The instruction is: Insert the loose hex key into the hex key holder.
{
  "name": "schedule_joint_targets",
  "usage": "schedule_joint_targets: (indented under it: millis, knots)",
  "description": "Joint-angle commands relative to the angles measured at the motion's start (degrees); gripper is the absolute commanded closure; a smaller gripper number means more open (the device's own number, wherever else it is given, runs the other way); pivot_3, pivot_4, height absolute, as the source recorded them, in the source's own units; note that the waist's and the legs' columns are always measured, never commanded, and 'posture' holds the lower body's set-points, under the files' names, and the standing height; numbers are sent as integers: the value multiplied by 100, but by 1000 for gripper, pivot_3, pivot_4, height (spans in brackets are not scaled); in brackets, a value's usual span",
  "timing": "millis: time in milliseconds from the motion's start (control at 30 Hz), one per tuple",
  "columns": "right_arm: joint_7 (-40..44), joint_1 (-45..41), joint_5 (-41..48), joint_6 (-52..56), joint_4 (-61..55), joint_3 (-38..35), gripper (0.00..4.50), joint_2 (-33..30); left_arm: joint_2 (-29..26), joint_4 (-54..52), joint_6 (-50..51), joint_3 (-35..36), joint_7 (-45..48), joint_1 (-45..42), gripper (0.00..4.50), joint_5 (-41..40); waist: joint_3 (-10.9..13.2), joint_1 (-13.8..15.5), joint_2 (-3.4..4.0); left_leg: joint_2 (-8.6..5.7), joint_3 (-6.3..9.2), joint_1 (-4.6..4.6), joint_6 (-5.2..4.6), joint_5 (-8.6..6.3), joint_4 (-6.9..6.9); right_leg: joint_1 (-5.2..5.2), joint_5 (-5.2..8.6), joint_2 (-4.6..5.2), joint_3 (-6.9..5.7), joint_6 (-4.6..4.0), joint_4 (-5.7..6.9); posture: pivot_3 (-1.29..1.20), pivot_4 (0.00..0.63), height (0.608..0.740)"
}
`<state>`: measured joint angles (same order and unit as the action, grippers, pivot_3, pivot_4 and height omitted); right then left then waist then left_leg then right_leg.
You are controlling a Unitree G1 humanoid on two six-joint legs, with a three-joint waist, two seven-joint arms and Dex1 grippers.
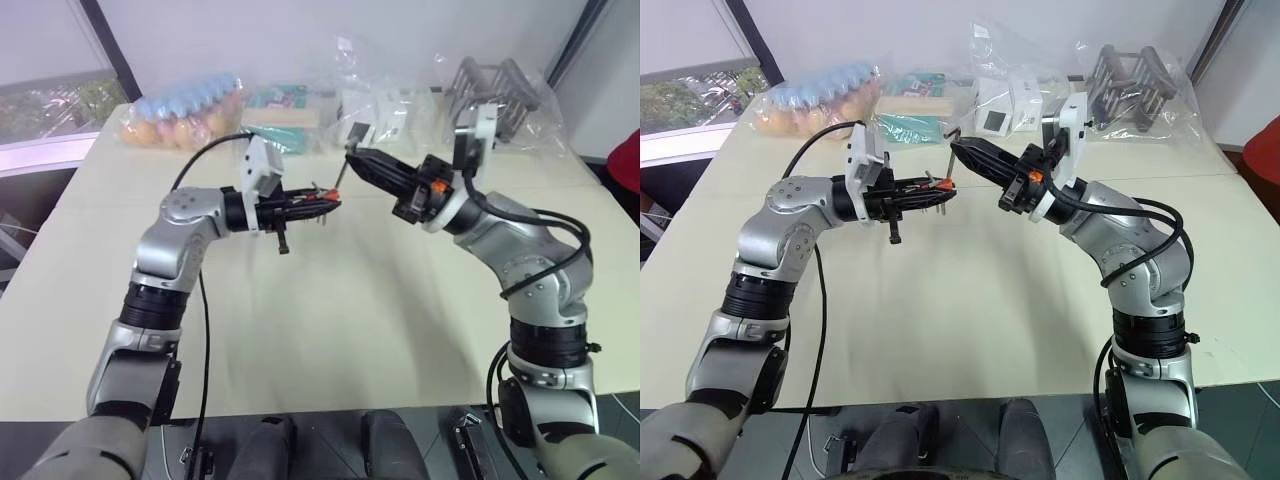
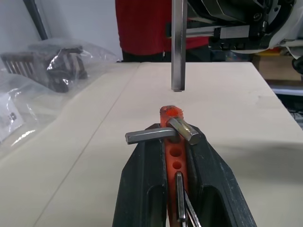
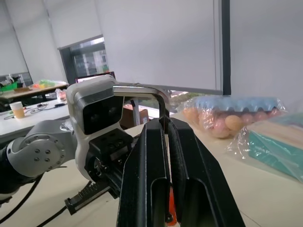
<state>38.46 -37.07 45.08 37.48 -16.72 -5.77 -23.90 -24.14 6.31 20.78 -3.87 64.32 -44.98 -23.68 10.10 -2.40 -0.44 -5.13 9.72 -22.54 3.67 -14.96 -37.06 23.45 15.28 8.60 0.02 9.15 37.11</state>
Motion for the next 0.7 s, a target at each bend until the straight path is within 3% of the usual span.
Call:
schedule_joint_targets:
  millis: [33,700]
  knots:
    - [46,-23,-11,-165,-158,7,4461,41,8,-55,-140,-7,45,-200,4500,-1,0,-1,0,0,0,0,0,0,0,0,0,0,0,0,0,0,150,740]
    - [260,140,-250,-328,75,55,4461,-69,-66,-332,73,109,-8,-158,4500,-112,0,0,0,0,0,0,0,0,0,0,0,0,0,0,0,0,150,740]
